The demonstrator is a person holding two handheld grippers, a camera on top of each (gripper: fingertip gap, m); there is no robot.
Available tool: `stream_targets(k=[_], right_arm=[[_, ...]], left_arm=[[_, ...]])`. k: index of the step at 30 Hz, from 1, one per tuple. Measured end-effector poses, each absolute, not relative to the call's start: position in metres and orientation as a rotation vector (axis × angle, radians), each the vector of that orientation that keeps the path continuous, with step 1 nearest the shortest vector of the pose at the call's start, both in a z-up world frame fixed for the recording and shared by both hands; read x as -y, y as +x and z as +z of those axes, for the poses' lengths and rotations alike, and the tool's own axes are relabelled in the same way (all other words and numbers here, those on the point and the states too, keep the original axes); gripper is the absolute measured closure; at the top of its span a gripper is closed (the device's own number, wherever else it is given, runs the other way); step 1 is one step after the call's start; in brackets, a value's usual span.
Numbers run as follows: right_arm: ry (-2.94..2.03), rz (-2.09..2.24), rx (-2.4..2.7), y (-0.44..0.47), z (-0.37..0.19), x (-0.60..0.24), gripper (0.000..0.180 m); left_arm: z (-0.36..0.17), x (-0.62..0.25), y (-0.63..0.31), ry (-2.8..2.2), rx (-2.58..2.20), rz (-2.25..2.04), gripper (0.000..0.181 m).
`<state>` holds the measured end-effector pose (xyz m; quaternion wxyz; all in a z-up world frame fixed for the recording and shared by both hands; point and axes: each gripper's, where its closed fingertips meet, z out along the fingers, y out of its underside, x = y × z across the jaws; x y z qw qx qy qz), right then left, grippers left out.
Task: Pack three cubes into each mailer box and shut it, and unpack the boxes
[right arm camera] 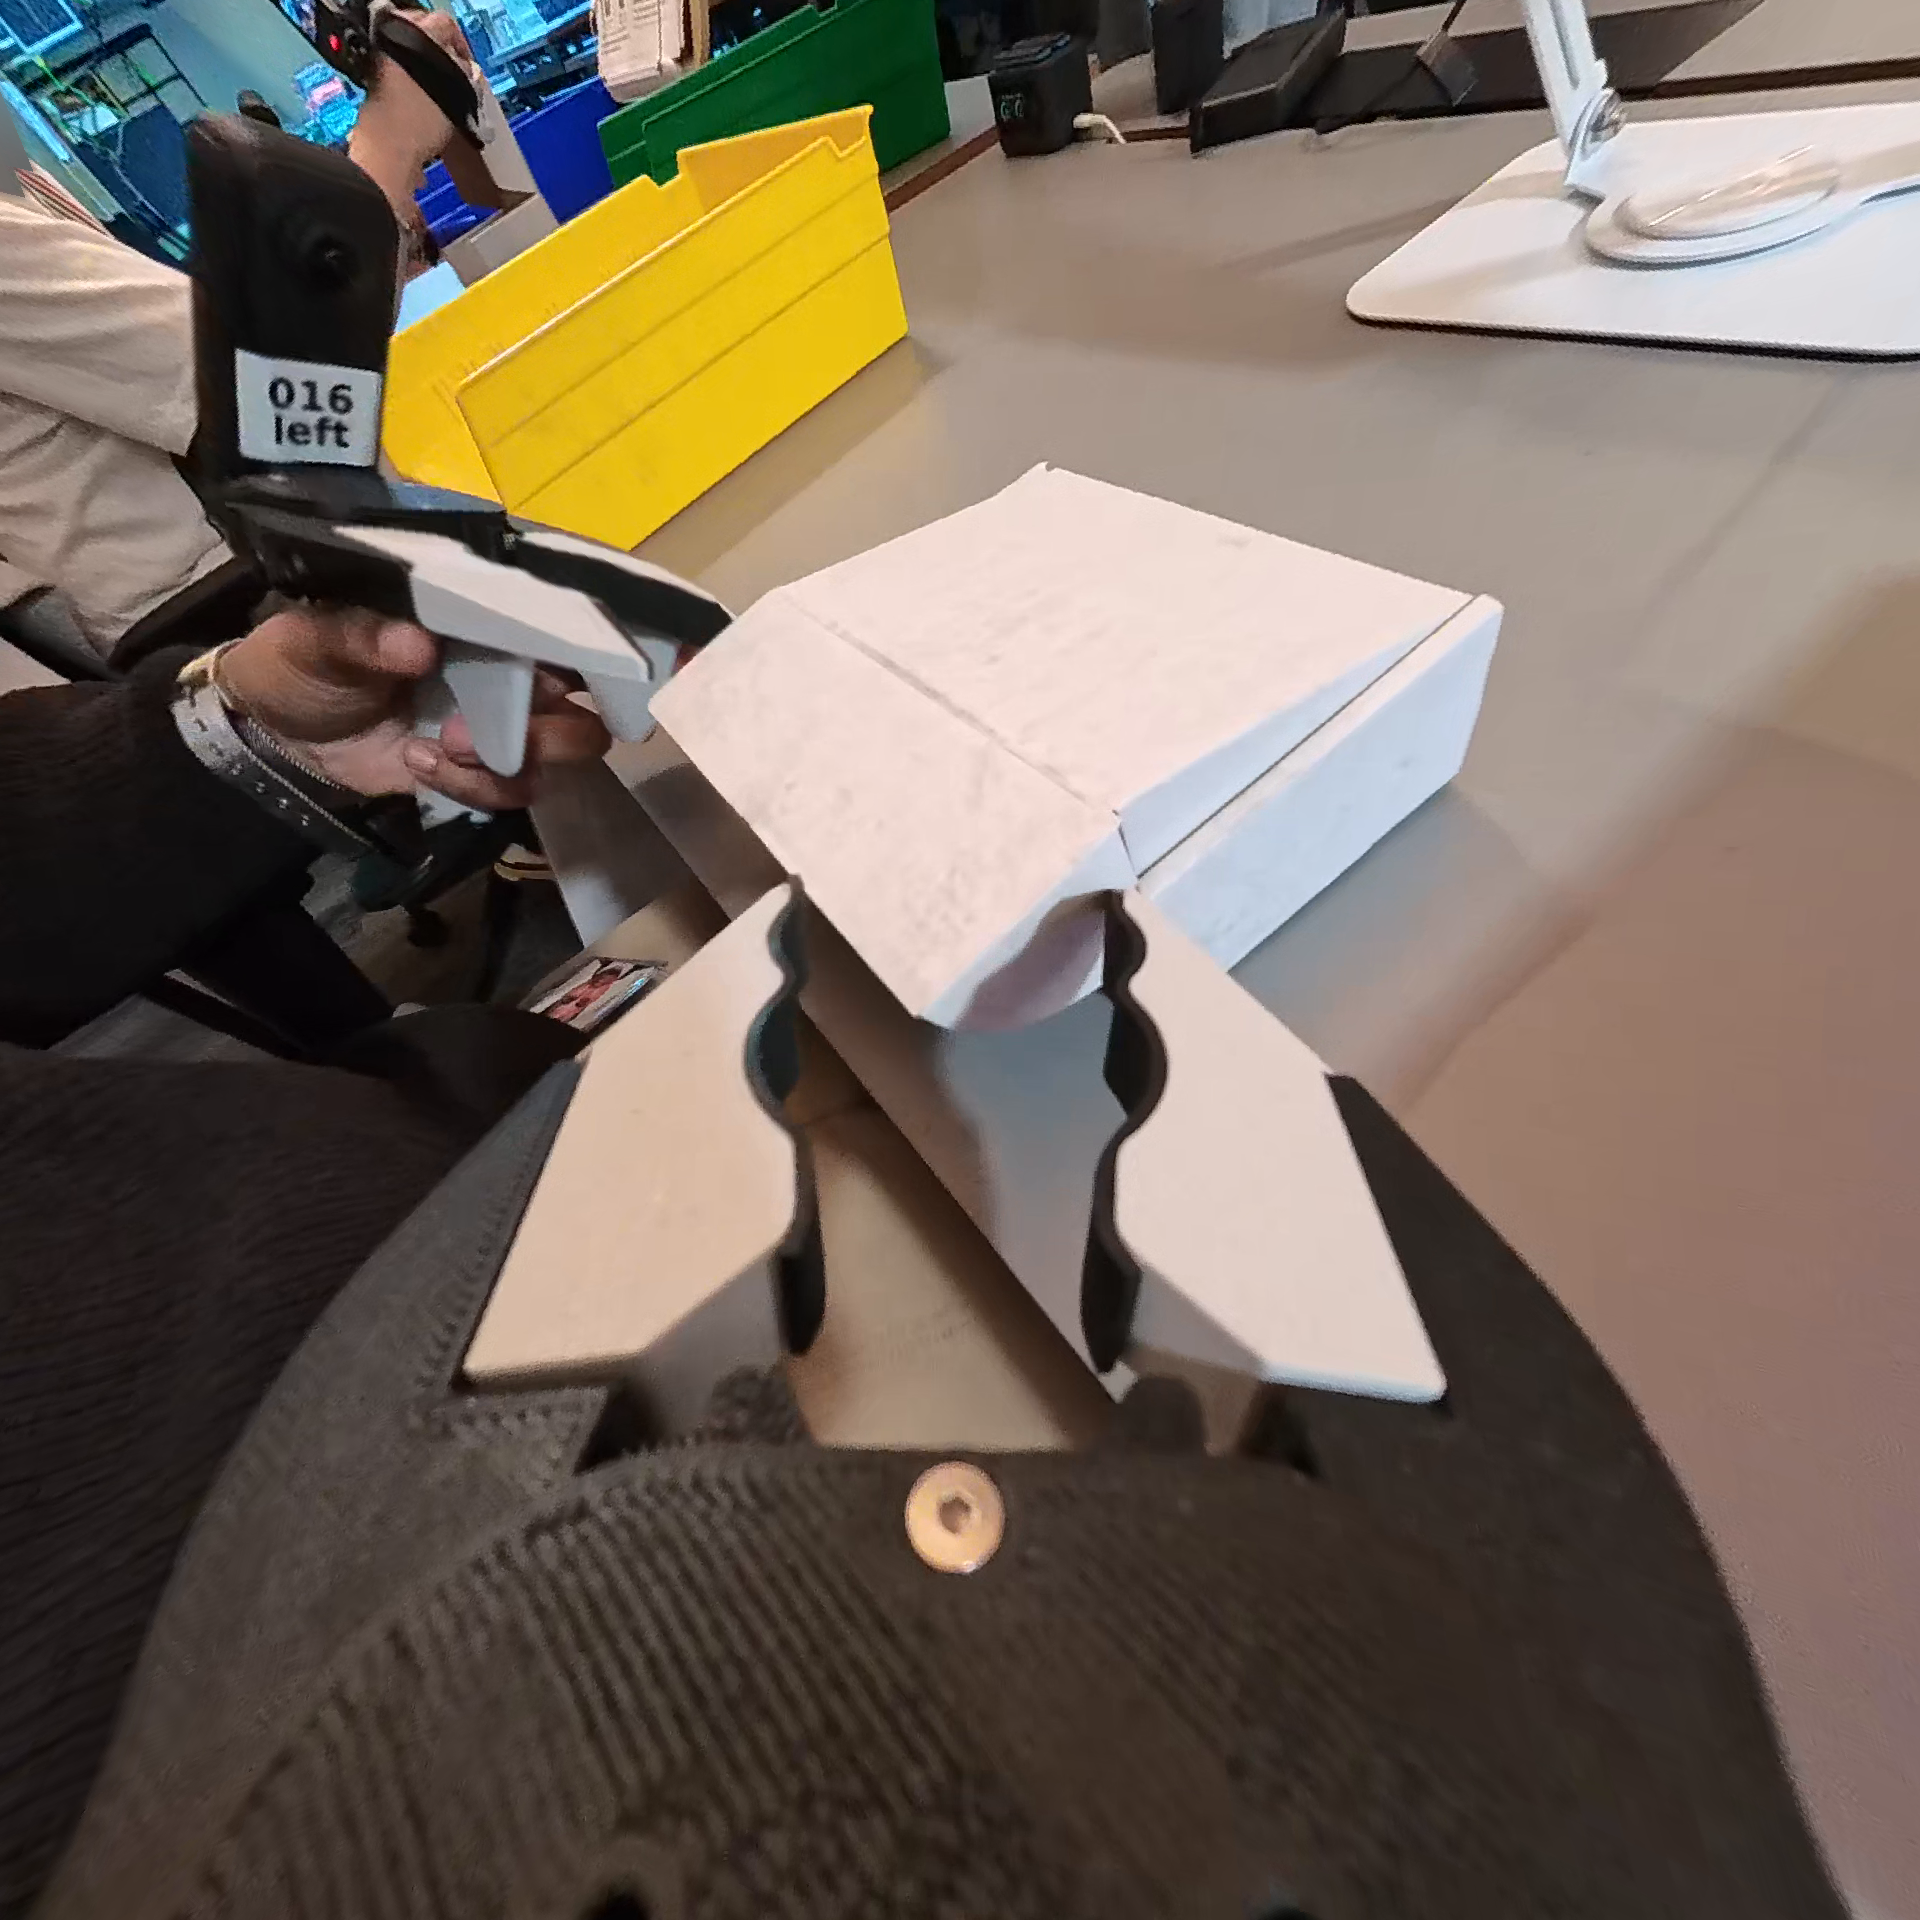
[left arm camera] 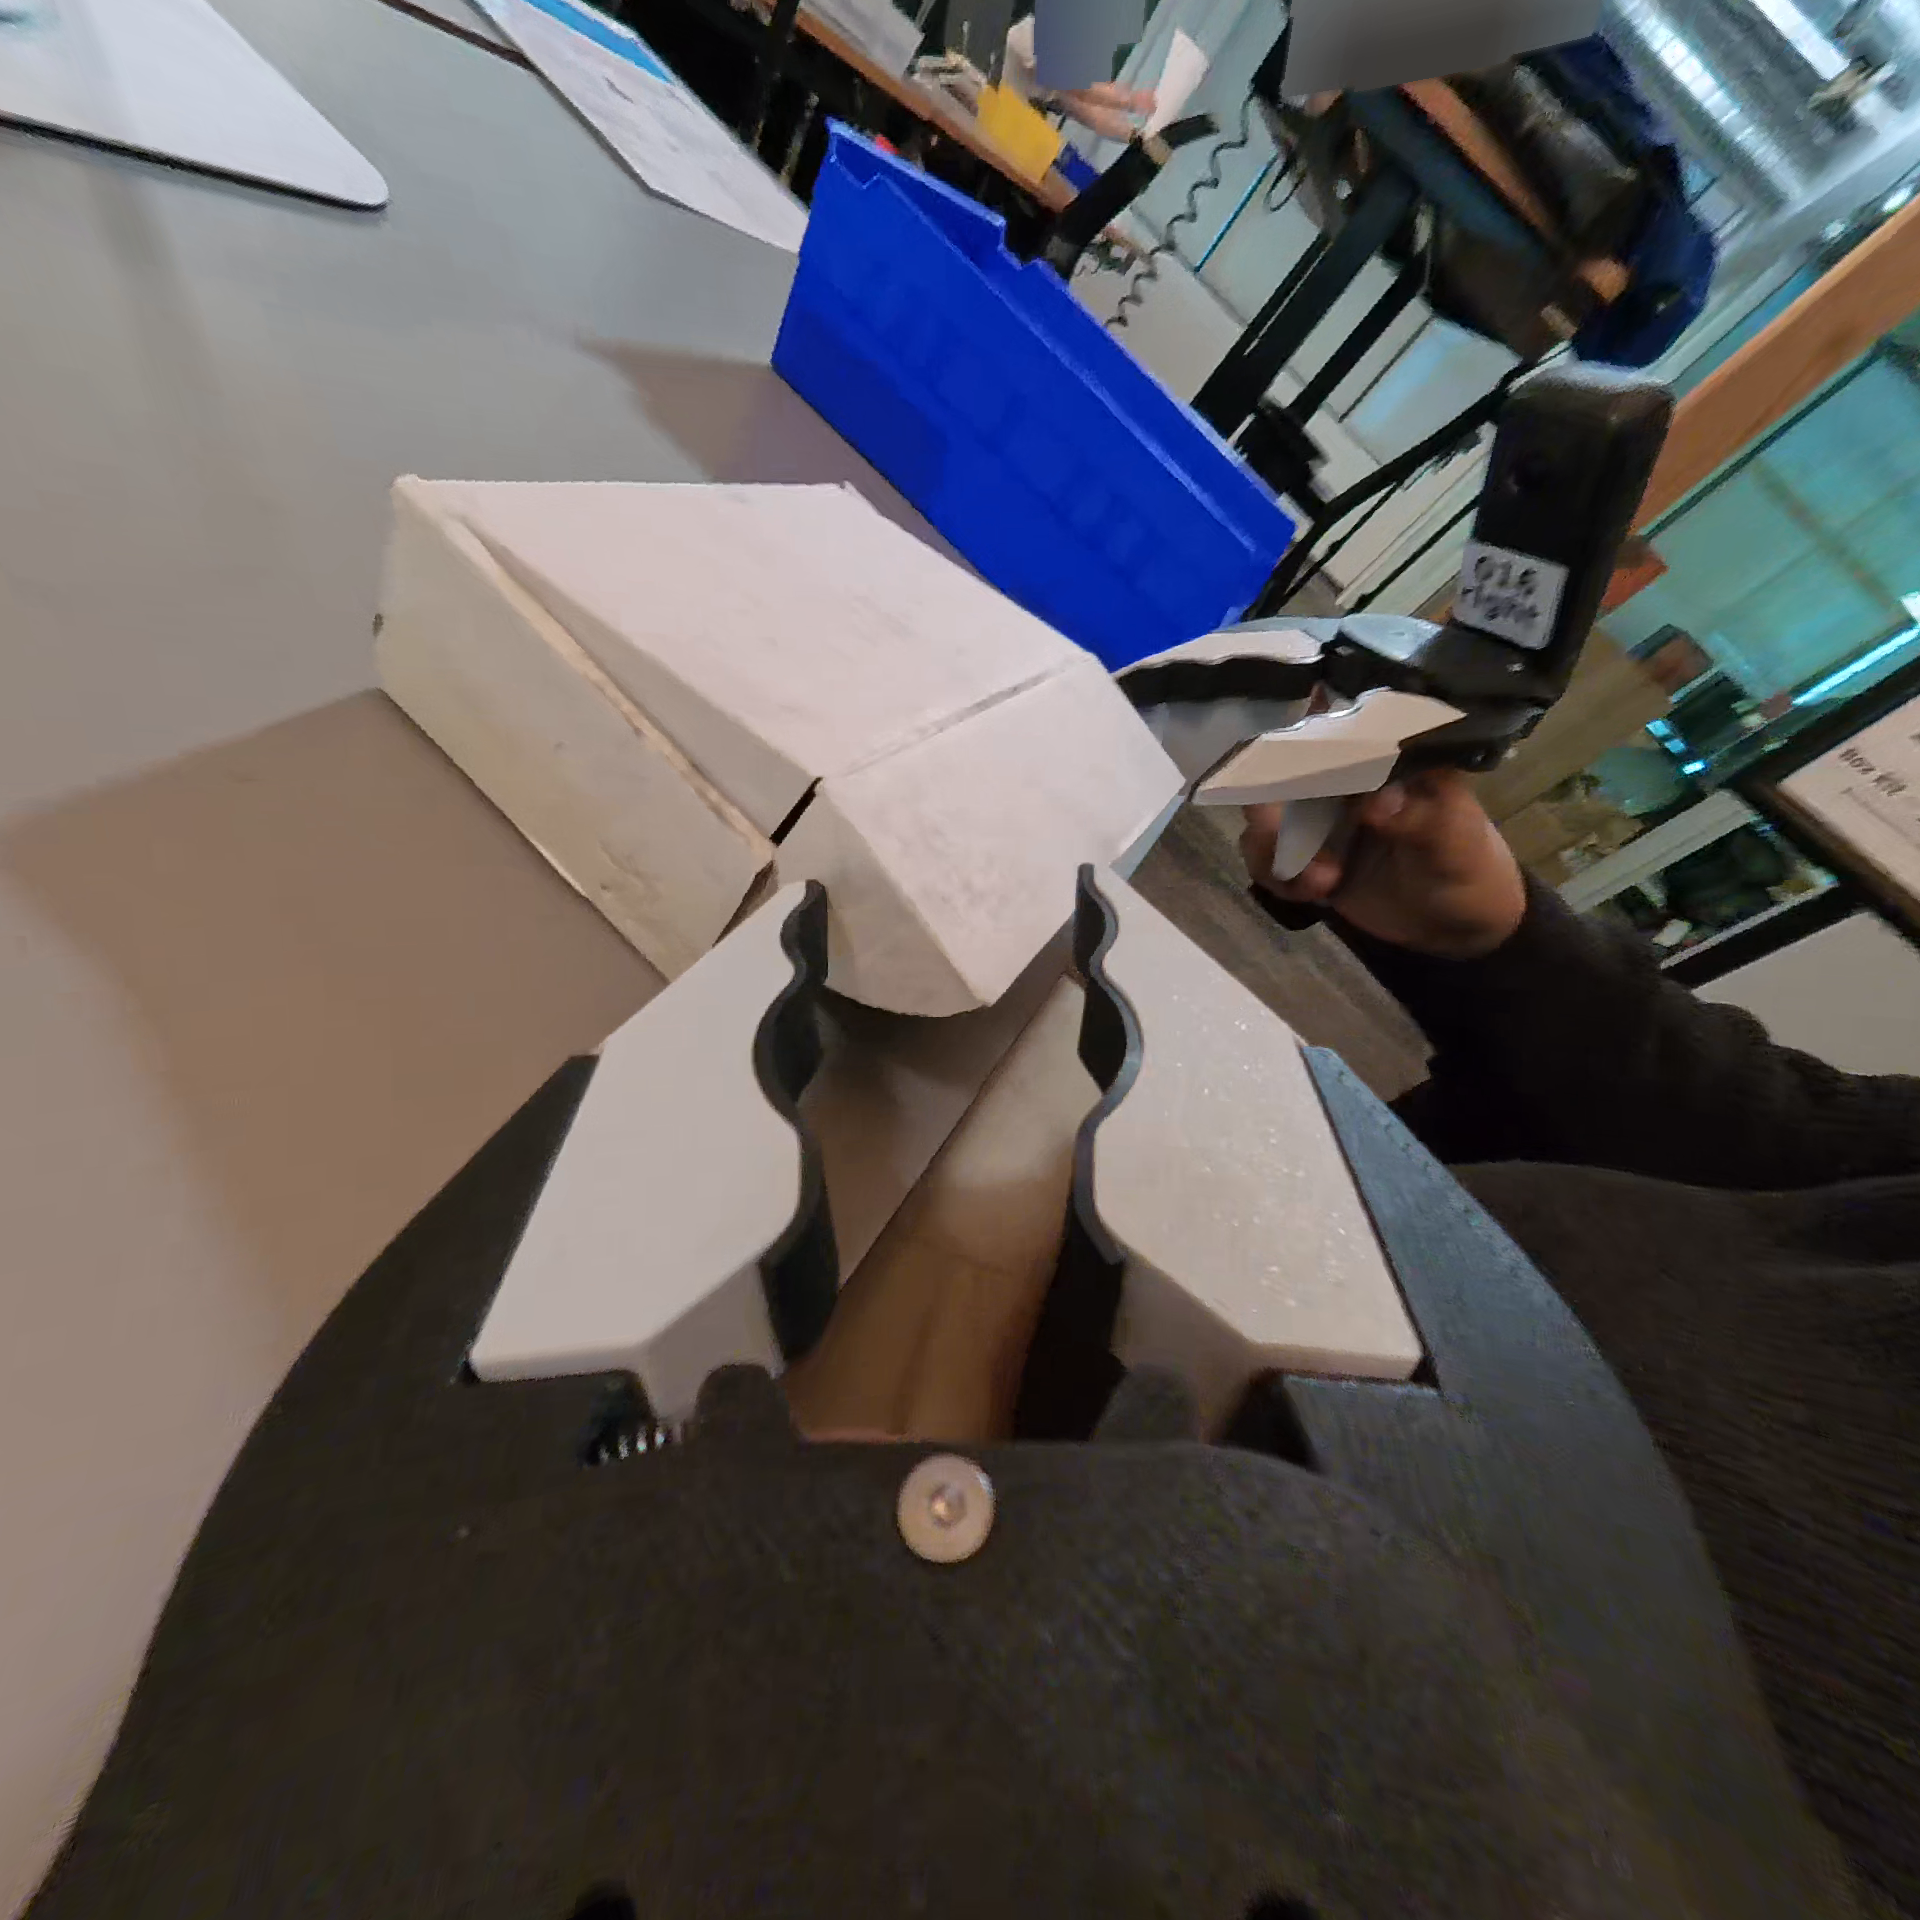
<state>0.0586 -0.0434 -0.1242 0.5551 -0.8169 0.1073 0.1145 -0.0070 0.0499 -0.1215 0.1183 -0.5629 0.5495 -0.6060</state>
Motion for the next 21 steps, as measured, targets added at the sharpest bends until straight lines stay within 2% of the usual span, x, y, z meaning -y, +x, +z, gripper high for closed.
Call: stream_targets(k=[5,16,21], right_arm=[[-1.93,0.283,-0.281,0.062,-0.127,0.043,0.128],[-2.007,0.258,-0.305,0.067,-0.144,0.043,0.138],[-2.008,0.266,-0.309,0.066,-0.144,0.043,0.135]], left_arm=[[-0.132,-0.052,-0.003,-1.616,-1.638,-1.601,0.148],[-0.148,-0.054,-0.001,-1.633,-1.7,-1.476,0.152],[-0.149,-0.055,0.001,-1.605,-1.709,-1.433,0.153]])
